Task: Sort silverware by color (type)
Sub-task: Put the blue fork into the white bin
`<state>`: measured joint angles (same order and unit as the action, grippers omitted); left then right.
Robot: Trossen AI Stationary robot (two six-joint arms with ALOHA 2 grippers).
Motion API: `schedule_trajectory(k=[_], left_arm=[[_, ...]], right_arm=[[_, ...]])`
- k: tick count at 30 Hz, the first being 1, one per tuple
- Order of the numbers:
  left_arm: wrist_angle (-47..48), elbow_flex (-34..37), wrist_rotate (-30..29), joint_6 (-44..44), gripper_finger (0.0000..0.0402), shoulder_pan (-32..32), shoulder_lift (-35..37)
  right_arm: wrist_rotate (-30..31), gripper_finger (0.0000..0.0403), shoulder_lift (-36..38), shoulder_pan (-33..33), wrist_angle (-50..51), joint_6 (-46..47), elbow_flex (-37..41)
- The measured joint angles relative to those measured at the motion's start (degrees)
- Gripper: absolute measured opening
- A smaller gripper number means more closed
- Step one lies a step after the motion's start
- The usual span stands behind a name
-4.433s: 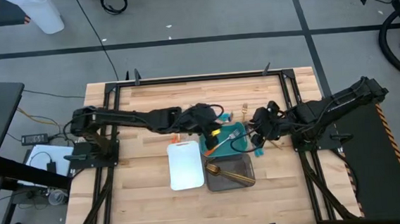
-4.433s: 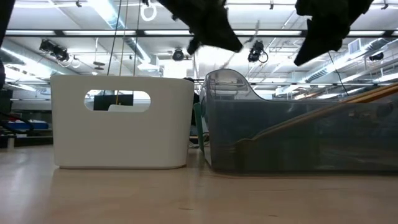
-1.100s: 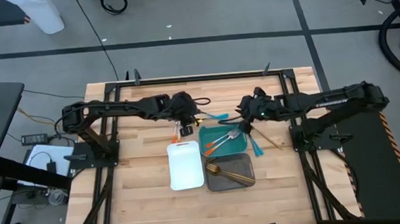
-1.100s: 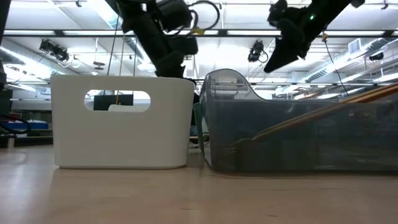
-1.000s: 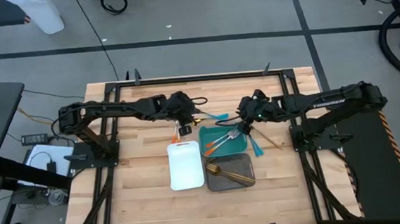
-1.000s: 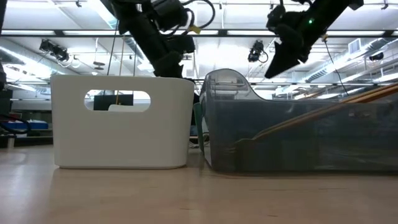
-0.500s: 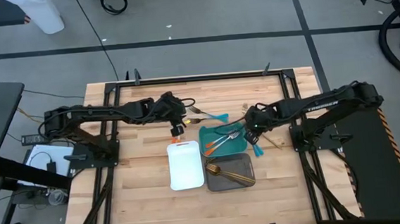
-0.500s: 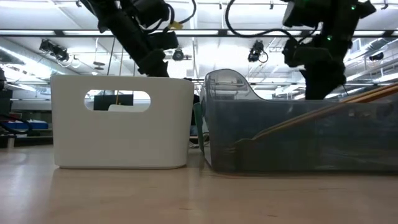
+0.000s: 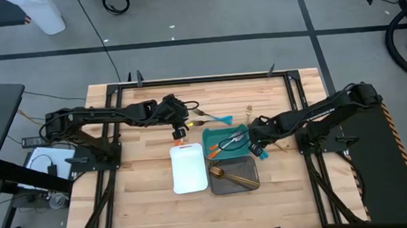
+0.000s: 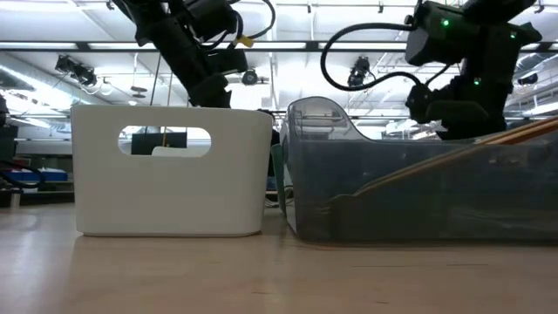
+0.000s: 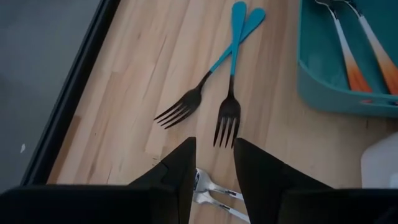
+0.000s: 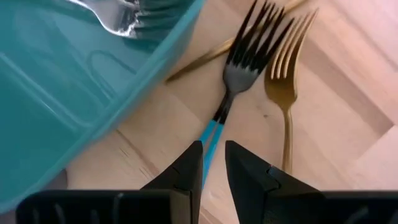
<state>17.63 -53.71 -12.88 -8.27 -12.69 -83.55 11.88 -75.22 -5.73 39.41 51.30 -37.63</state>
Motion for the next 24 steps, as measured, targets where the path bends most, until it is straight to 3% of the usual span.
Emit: schedule_trajectory(k=[10,24], left_arm=[[0.34,0.00,-0.57,0.00,0.0118,0.00,0.00],[0.13,0.00,-0.61,-0.02,0.0118,0.00,-0.02]], right_arm=[[3.11,0.0079,-0.11,-2.62,-8.23,0.06,5.19],[5.61,0.0079,0.26,-4.07,-9.82,2.74,7.78]])
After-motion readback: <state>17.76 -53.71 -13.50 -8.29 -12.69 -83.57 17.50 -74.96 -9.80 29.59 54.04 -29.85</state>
